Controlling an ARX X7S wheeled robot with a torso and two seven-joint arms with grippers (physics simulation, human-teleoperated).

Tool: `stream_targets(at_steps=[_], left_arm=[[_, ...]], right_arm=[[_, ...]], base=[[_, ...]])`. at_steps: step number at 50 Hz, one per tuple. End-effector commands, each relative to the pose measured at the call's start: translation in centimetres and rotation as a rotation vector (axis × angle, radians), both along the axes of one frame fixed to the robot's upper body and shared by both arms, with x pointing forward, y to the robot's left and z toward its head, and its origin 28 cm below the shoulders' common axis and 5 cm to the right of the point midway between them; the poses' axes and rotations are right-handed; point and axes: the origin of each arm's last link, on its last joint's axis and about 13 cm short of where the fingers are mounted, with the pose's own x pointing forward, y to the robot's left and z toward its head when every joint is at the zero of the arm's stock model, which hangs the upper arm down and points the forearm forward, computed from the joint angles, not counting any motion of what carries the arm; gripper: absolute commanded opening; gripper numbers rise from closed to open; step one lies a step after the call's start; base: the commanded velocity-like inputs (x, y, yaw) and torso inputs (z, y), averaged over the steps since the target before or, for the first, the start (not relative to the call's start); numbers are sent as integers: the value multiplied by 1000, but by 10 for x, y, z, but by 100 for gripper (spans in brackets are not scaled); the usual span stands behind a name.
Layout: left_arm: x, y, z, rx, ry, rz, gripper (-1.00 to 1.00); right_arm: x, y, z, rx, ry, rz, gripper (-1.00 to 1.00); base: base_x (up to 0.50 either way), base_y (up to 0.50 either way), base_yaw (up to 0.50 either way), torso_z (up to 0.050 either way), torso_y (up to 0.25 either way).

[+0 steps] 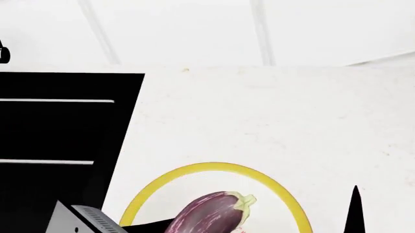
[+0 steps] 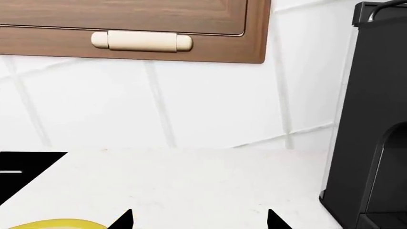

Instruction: There is a mixed pile of frozen fruits and vegetables on the counter. Locate all the frozen vegetables and place the items in a bowl on the counter. Take all the frozen fruits and defrost them in a running sink.

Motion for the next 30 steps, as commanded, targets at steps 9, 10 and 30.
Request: stream_targets(at_steps=[9, 10, 30], left_arm=[[2, -2, 2, -49, 5, 3, -100], [3, -2, 3, -50, 3, 4, 100], [-1, 8, 41, -137, -81, 51, 100]], right_arm=[[0, -1, -1, -12, -15, 2, 100], [0, -1, -1, -13, -16, 2, 100], [2, -1, -3, -9, -9, 4, 100]], base=[[0, 0, 0, 0, 0], [0, 0, 0, 0, 0], [0, 0, 0, 0, 0]])
